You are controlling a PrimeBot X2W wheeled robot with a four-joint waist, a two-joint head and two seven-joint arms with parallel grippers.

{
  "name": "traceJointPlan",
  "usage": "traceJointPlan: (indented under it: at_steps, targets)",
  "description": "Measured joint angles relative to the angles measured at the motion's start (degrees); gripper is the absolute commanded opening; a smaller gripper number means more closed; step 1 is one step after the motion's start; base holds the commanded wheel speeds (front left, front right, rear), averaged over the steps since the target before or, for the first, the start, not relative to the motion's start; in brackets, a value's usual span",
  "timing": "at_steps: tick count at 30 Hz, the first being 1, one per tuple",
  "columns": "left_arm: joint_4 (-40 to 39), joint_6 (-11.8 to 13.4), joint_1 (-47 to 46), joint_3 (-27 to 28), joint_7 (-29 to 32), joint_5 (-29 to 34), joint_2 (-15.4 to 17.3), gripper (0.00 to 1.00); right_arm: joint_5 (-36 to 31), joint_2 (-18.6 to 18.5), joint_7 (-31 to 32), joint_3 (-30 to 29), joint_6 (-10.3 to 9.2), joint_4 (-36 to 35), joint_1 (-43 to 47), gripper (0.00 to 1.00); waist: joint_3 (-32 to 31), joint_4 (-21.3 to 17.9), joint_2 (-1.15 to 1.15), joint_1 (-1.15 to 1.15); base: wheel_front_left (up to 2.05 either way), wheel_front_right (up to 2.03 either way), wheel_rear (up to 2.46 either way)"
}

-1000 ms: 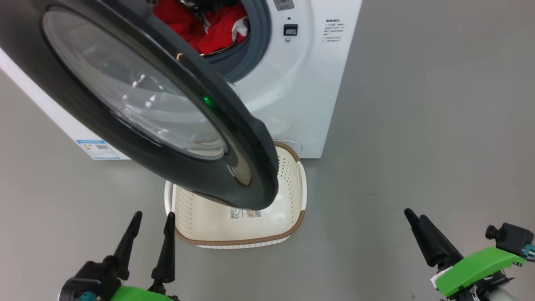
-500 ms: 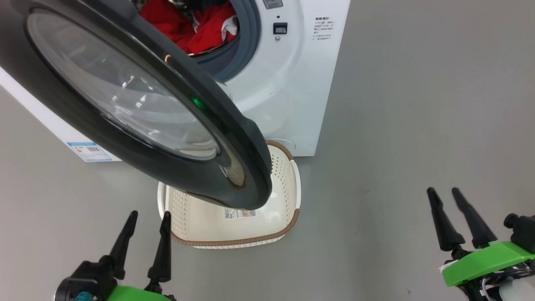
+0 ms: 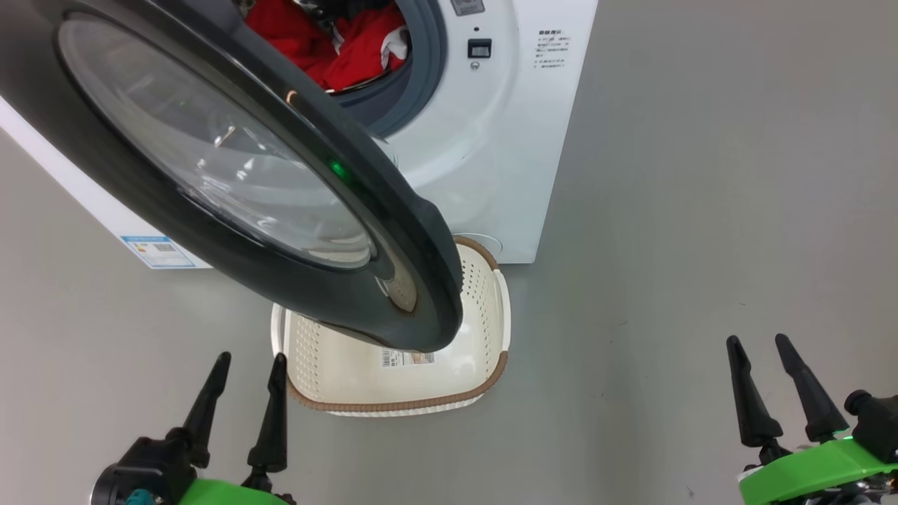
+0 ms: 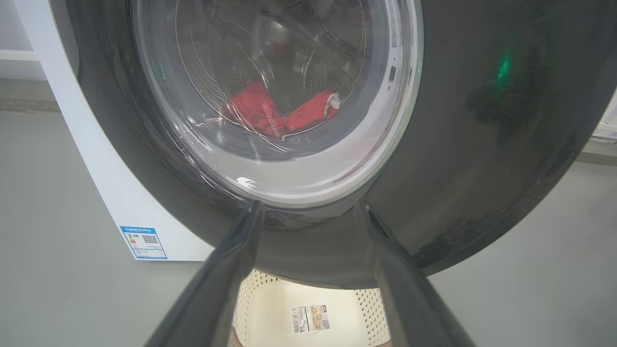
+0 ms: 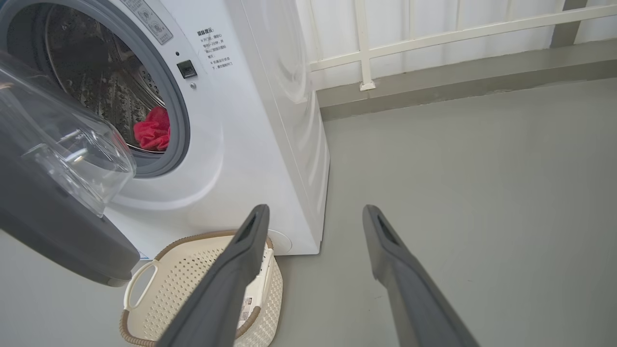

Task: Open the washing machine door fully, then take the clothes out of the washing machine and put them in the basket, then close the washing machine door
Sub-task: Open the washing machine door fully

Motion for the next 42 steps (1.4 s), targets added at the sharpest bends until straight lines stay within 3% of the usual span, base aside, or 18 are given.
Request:
traceJointPlan:
  at_steps: [14, 15, 16, 18, 31, 42]
  targets:
    - [0.00, 0.00, 0.01, -0.70, 0.00, 0.00, 0.00, 1.00, 1.19, 0.73, 0.00, 1.98, 0.00, -0.82, 0.20, 1.00, -0.26, 0.43, 0.00, 0.00, 0.00, 0.00, 0.00]
    - [-0.01, 0.00, 0.01, -0.87, 0.00, 0.00, 0.01, 1.00, 1.96, 0.71, 0.00, 2.59, 0.00, -0.94, 0.05, 0.86, -0.27, 0.58, 0.00, 0.00, 0.00, 0.00, 0.00]
    - [0.00, 0.00, 0.01, -1.11, 0.00, -0.01, 0.01, 1.00, 2.78, 0.69, 0.00, 3.27, 0.00, -1.02, -0.24, 0.42, -0.29, 0.78, 0.00, 0.00, 0.00, 0.00, 0.00]
    - [-0.01, 0.00, 0.02, -1.49, 0.00, -0.07, 0.00, 1.00, 4.76, 0.44, 0.00, 5.56, 0.00, -1.04, -1.80, 0.00, -0.35, 1.29, 0.00, 0.00, 0.00, 0.00, 0.00]
    - [-0.31, 0.69, 0.07, -4.61, 0.00, -2.30, 0.02, 1.00, 21.31, -2.86, 0.00, 20.08, 0.00, 0.84, -19.58, 0.00, -0.11, 6.77, 0.00, 0.00, 0.00, 0.00, 0.00]
    - [-0.66, 1.94, 0.05, -8.16, 0.00, -4.78, 0.03, 1.00, 45.04, -9.88, 1.41, 37.30, 0.00, 2.37, -29.59, 0.00, 1.08, 12.28, 0.00, 0.00, 0.00, 0.00, 0.00]
